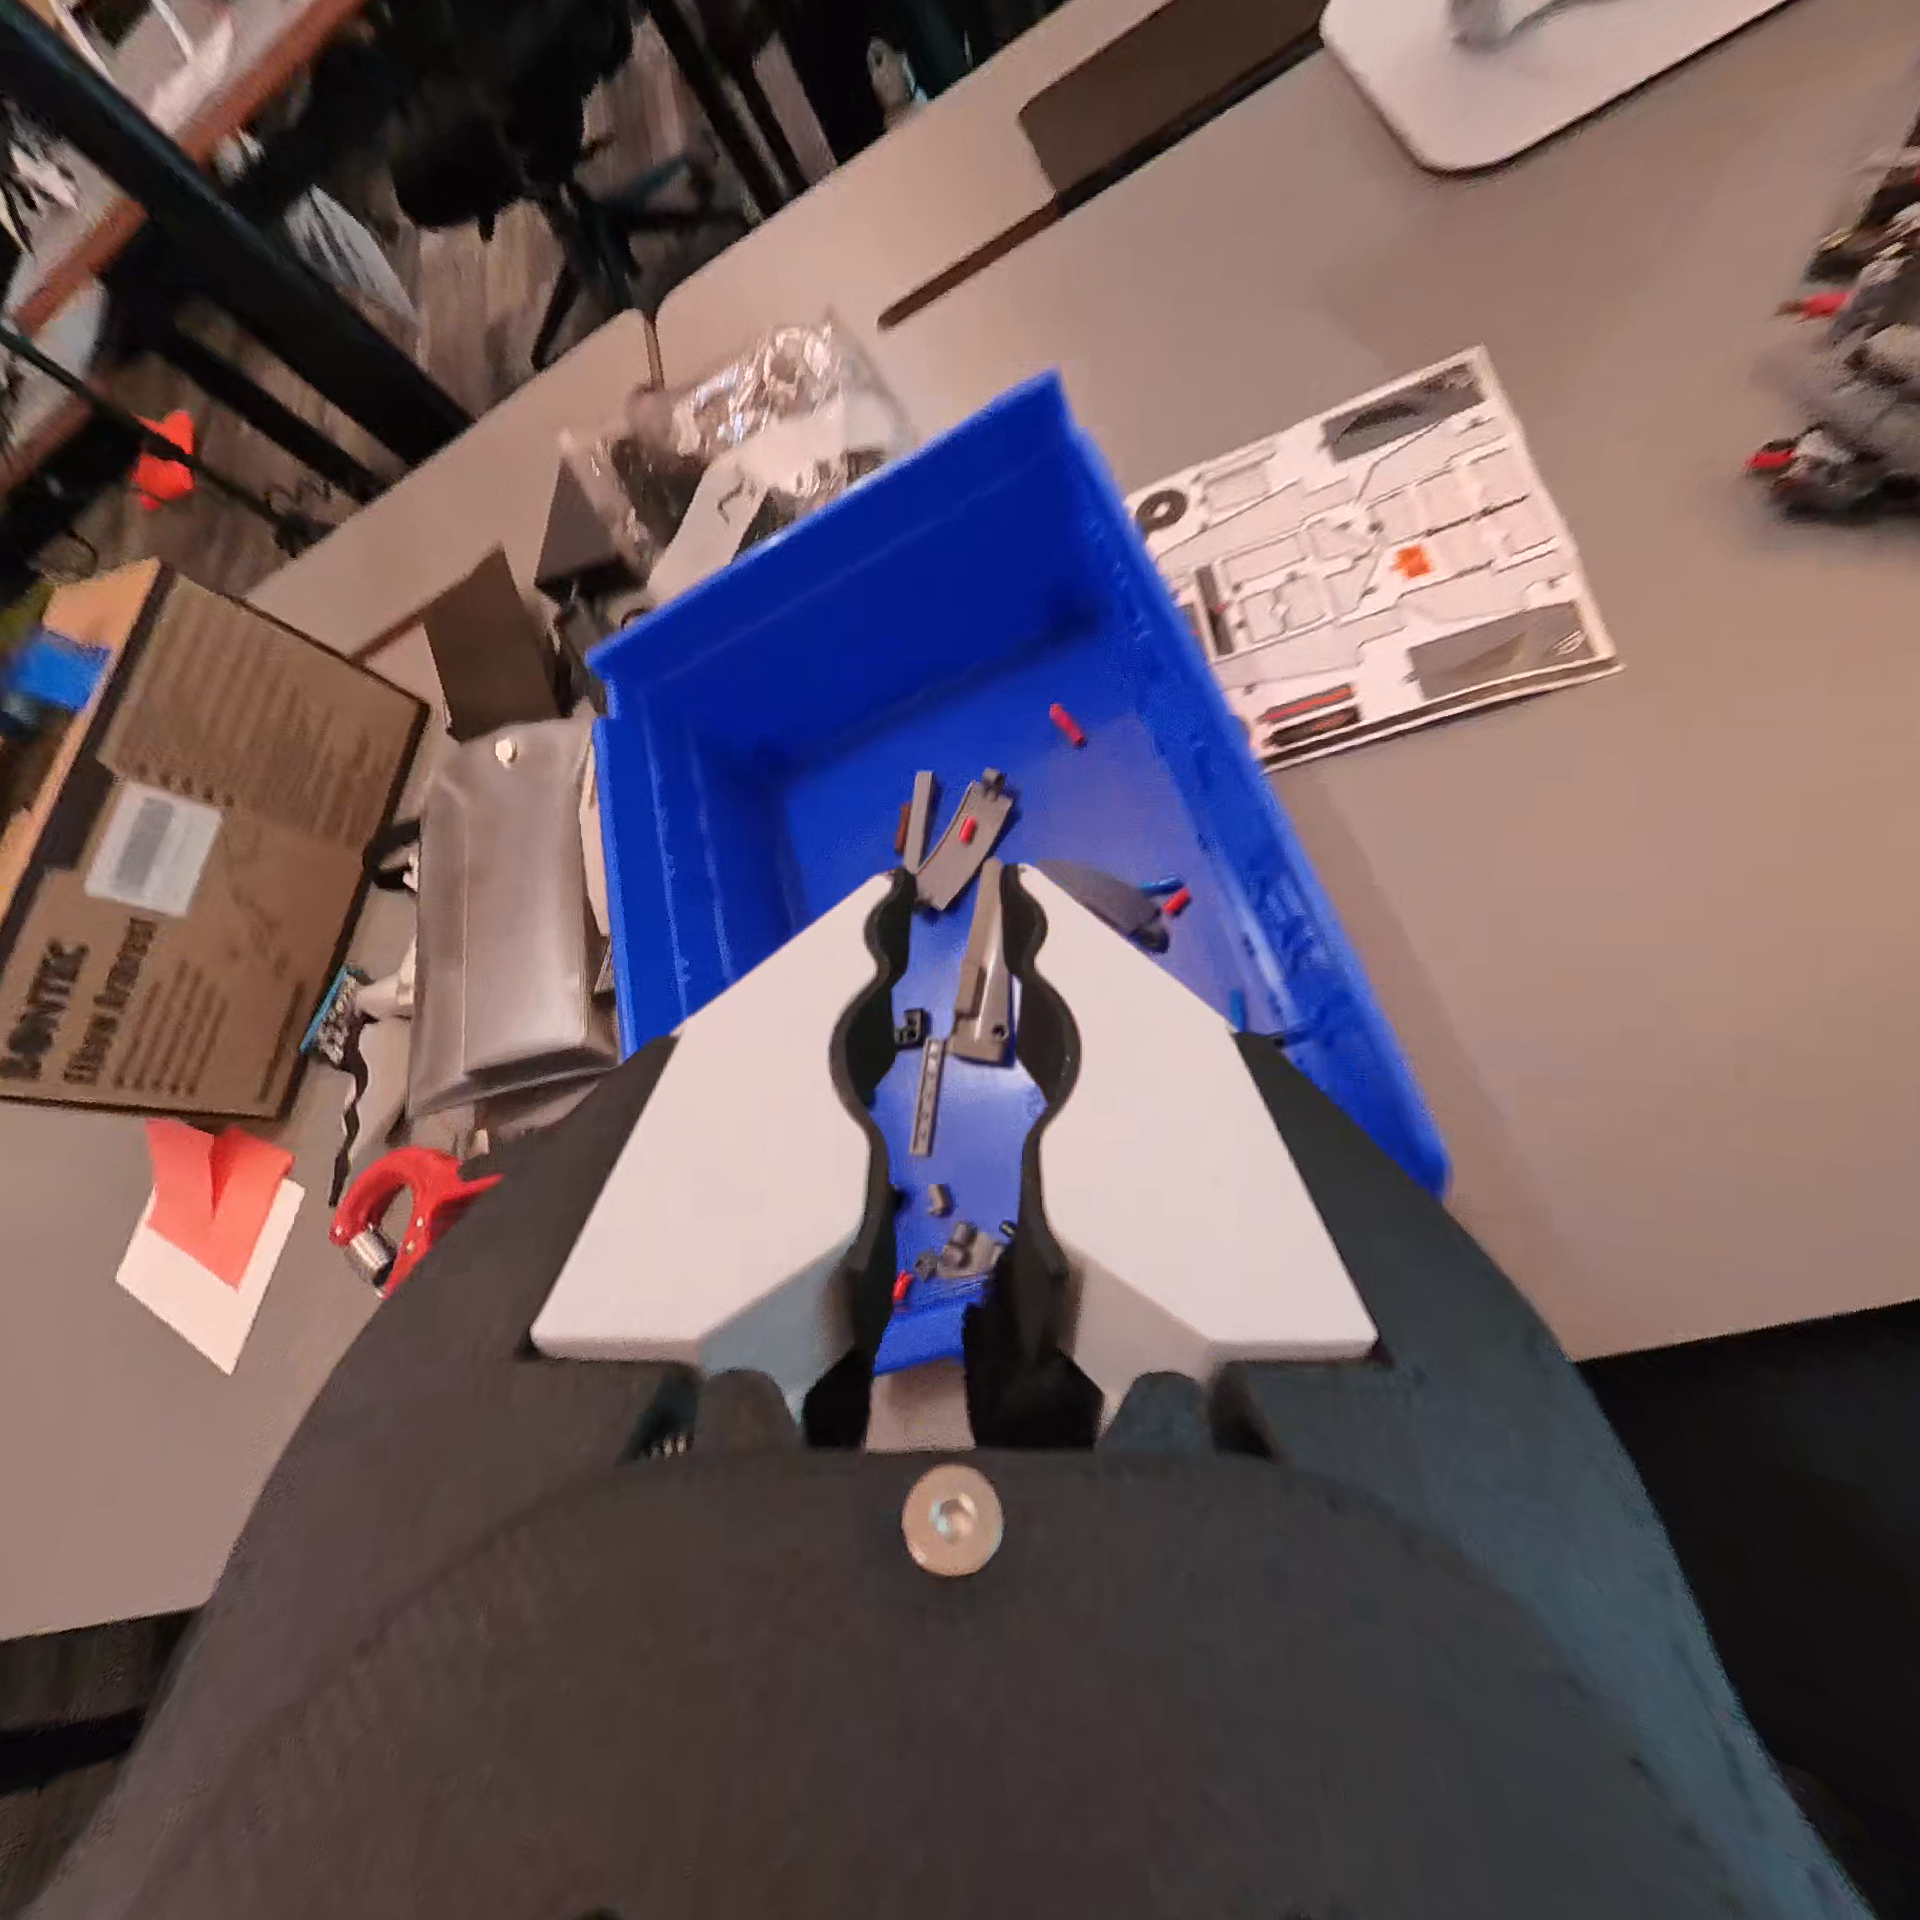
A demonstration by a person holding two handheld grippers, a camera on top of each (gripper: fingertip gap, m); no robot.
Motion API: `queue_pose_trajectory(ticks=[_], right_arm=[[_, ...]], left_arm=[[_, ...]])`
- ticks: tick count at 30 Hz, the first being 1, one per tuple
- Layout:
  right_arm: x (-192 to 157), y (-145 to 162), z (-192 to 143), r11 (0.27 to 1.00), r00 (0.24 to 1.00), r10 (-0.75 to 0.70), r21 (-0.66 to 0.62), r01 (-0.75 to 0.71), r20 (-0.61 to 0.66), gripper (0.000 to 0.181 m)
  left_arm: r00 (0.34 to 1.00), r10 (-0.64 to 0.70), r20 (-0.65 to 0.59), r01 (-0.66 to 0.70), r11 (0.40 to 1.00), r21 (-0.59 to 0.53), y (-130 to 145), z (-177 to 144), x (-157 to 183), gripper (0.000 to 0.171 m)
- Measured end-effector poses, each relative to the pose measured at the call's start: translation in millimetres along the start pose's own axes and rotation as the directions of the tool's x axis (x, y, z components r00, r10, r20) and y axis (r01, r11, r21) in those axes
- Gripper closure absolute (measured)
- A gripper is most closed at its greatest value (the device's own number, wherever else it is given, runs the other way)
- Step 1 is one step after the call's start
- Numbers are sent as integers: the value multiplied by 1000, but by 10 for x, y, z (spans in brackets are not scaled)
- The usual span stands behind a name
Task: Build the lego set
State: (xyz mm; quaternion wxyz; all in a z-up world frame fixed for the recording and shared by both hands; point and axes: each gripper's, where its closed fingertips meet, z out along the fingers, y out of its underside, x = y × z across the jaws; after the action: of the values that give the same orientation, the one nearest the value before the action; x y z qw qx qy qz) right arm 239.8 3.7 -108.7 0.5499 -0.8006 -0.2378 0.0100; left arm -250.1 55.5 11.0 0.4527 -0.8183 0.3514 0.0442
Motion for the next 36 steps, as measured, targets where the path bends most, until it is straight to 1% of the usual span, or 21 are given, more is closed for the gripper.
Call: queue_pose_trajectory(ticks=[3, 5, 7, 10, 12, 14, 16, 17, 18, 20, 21, 24, 26, 27, 28, 29, 30, 36], right_arm=[[-8, 29, 15, 1000, 1000, -16, -22, 15, -14, 176], [-18, 50, 36, 999, 1000, -23, -34, 23, -18, 177], [-37, 80, 71, 998, 1000, -24, -51, 24, -11, 177], [-49, 80, 93, 998, 1000, -28, -53, 28, -6, 177], [-39, 82, 87, 998, 1000, -23, -51, 23, -8, 177], [-16, 76, 69, 999, 1000, -15, -43, 14, -13, 177], [7, 77, 50, 999, 1000, -1, -37, 0, -15, 177], [18, 70, 39, 1000, 1000, 7, -29, -8, -15, 177], [25, 62, 28, 1000, 1000, 16, -21, -16, -13, 177], [36, 52, 13, 999, 1000, 30, -10, -30, -5, 177], [39, 44, 6, 999, 999, 35, -3, -35, 0, 177], [37, 26, -9, 999, 999, 48, 11, -48, 15, 177], [36, 14, -20, 998, 998, 56, 21, -57, 23, 177], [40, 8, -27, 998, 998, 62, 27, -63, 26, 177], [45, 0, -34, 997, 997, 68, 34, -69, 29, 177], [49, -6, -41, 996, 997, 75, 39, -76, 31, 177], [53, -9, -46, 996, 996, 80, 42, -82, 34, 177], [61, -24, -62, 994, 994, 96, 54, -98, 44, 177]], left_arm=[[999, -34, -31, 32, 998, -60, 247, 161, -134, 157], [998, -25, -61, 20, 997, -75, 316, 292, -167, 159], [997, 13, -82, -24, 991, -132, 389, 474, -195, 158], [984, 112, -140, -142, 965, -221, 474, 826, -209, 159], [965, 184, -188, -234, 927, -294, 579, 1076, -233, 162], [936, 278, -216, -343, 858, -382, 698, 1258, -275, 161], [899, 326, -292, -427, 799, -423, 778, 1362, -232, 162], [890, 331, -313, -445, 781, -438, 815, 1414, -246, 160], [882, 322, -345, -454, 774, -441, 851, 1460, -234, 159], [864, 347, -365, -493, 730, -472, 937, 1534, -293, 158], [853, 347, -391, -509, 720, -472, 970, 1556, -282, 157], [837, 328, -437, -528, 693, -491, 1054, 1599, -289, 156], [833, 305, -461, -527, 690, -496, 1092, 1633, -273, 155], [828, 304, -471, -536, 673, -510, 1133, 1641, -282, 155], [825, 304, -476, -543, 658, -522, 1166, 1653, -290, 161], [827, 296, -478, -538, 665, -518, 1159, 1676, -284, 166], [828, 284, -484, -532, 671, -517, 1152, 1686, -280, 168], [833, 236, -501, -513, 671, -536, 1155, 1695, -287, 168]])
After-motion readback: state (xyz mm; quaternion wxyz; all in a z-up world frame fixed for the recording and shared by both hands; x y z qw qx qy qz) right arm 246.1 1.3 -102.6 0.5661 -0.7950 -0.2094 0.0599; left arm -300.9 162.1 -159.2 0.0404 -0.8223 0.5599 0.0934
